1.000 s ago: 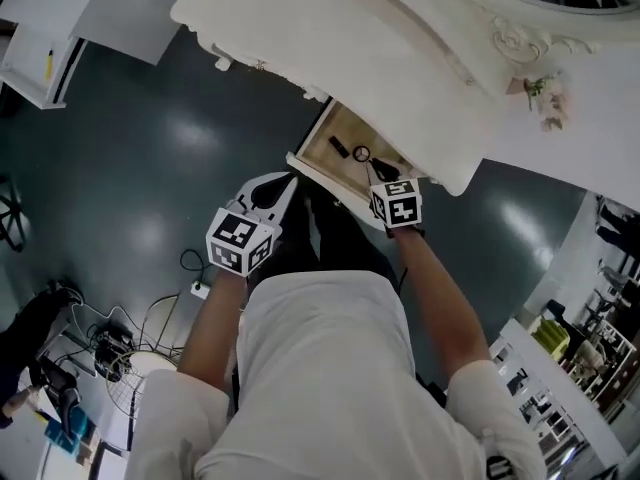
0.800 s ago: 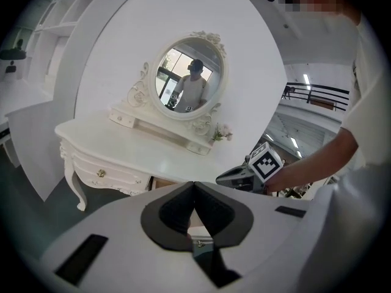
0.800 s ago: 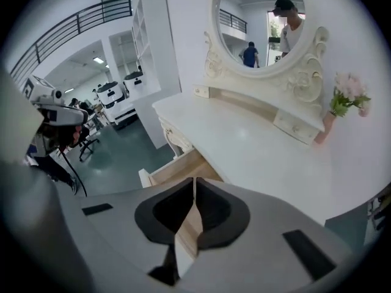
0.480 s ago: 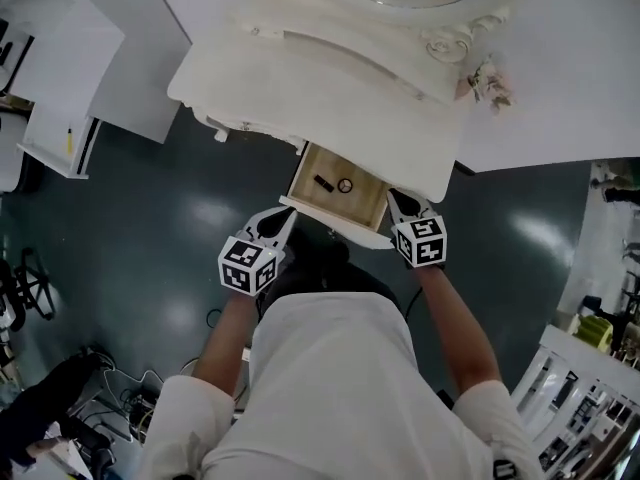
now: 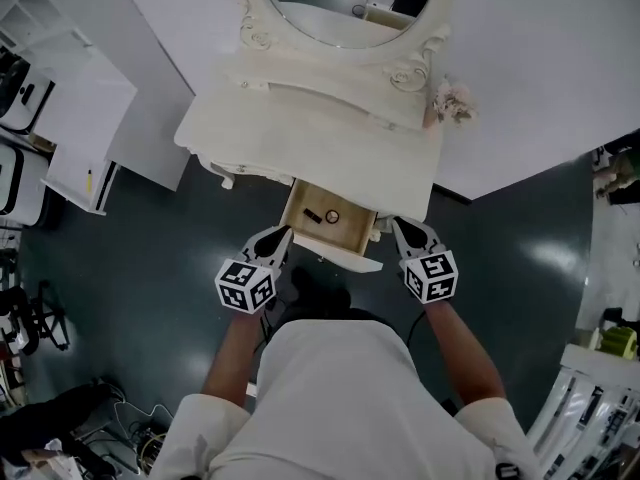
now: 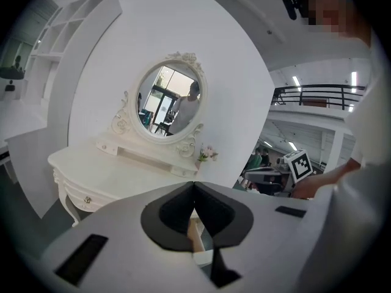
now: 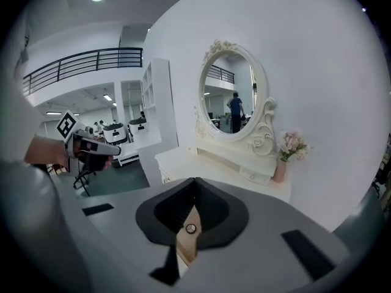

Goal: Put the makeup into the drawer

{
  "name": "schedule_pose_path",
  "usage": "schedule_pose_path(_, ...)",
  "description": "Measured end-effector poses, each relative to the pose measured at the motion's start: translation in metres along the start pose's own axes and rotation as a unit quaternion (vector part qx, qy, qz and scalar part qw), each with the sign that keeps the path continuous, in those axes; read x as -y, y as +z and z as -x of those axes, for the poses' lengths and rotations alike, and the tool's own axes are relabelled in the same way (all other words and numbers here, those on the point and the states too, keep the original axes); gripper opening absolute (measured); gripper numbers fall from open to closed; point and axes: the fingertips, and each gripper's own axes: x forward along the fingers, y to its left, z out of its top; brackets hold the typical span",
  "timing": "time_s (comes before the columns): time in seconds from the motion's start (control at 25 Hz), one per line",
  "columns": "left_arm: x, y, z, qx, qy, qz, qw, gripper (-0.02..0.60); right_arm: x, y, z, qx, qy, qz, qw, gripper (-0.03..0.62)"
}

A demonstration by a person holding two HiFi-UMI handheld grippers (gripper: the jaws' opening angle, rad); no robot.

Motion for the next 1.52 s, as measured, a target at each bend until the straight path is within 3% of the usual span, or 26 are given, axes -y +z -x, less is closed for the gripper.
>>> schedule_pose_path(0.36, 0.048, 0.039, 0.027, 0.067, 0.03, -0.041, 0.9965, 0.015, 0.015, 0.026, 0.059, 0.059, 0.016, -0.002, 0.998, 0.028)
schedule_pose_path(0.64, 0.063, 0.048, 0.063, 0.099, 0.041, -0.06, 0.9925, 0.015, -0.005, 0.04, 0.08, 0.081, 0.023, 0.03, 0.996, 0.028)
schedule_pose_path(1.0, 0.04, 0.05, 0.093, 0.108, 0.047, -0.074, 0.9902, 0.015, -0.036, 0.056, 0.083, 0.095, 0.013, 0.042, 0.994, 0.028)
schedule_pose_path(1.52, 0.011, 0.069, 0.109, 0.096, 0.024, -0.108, 0.9892, 0.015, -0.062, 0.086, 0.079, 0.127, -0.018, 0.044, 0.991, 0.028)
